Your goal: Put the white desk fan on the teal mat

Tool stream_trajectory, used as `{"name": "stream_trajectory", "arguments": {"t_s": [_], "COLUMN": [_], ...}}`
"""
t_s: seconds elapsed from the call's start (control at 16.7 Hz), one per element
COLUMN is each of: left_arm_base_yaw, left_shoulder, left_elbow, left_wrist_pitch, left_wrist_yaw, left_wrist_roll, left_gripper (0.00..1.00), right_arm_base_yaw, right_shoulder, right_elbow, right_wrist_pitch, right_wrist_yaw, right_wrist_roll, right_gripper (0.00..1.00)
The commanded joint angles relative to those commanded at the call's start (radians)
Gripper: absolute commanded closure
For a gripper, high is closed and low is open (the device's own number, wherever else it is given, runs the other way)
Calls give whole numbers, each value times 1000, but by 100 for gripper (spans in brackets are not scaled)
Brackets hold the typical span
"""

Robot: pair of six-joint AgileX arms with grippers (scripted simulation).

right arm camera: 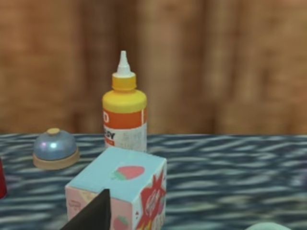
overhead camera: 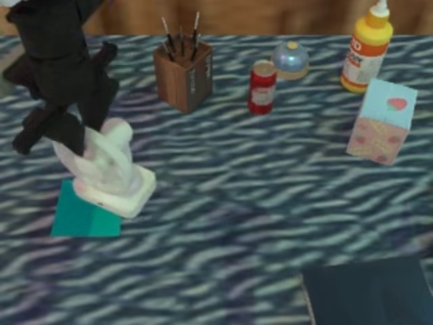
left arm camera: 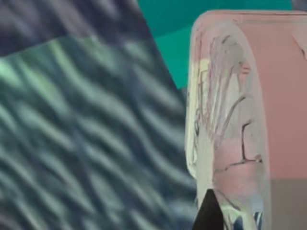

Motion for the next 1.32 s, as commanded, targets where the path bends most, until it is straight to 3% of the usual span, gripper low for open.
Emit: {"name": "stream_trajectory", "arguments": {"t_s": [0.18, 0.36, 0.78, 1.32], "left_arm_base_yaw": [75, 123, 127, 134], "left_shoulder": [-38, -66, -68, -61], "left_elbow": [-36, -57, -61, -184], "left_wrist_pitch": [1, 6, 10, 142], "left_wrist_yaw": [-1, 0, 0, 0], "left_wrist_roll": [-204, -313, -329, -331], "left_gripper": [100, 100, 100, 100], "right_arm_base_yaw": [0, 0, 0, 0], "right_shoulder": [0, 0, 0, 0], "right_elbow": [0, 0, 0, 0], "right_wrist_pitch": [0, 0, 0, 0], "right_wrist_yaw": [0, 0, 0, 0], "right_wrist_roll": [0, 0, 0, 0], "right_gripper": [0, 0, 0, 0]}}
